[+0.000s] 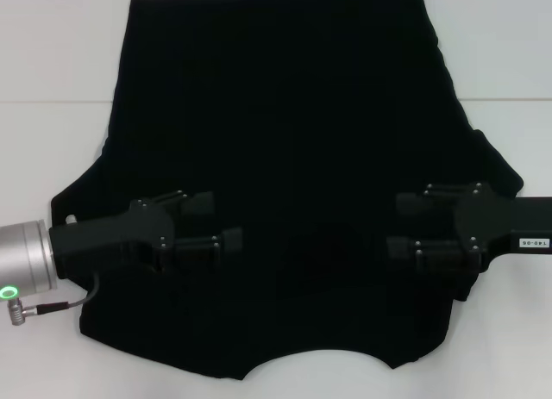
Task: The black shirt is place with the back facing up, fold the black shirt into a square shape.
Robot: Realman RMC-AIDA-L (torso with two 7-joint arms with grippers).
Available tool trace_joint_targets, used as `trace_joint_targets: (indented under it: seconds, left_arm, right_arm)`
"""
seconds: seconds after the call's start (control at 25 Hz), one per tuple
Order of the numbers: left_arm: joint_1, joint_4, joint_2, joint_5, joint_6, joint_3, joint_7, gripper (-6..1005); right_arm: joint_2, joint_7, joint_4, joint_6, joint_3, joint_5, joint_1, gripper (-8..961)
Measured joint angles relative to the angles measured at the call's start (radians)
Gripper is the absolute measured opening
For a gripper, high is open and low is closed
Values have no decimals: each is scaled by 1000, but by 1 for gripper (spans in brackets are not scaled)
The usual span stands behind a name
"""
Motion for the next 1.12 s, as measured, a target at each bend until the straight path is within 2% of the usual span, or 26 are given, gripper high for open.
trace_joint_targets:
  seconds: [0.44,0.76,1.12]
  left_arm:
    - [0,0,0,3,-12,4,-10,930]
    - [-2,0,0,4,-15,4,-10,929]
    - [0,0,0,4,-15,2,-10,929]
  right_arm:
    - [6,13,0,15,7,-10,7,697]
    - [-2,83,0,35,0,-12,16,703]
    - [-2,87,0,32,-2,-13,18,890]
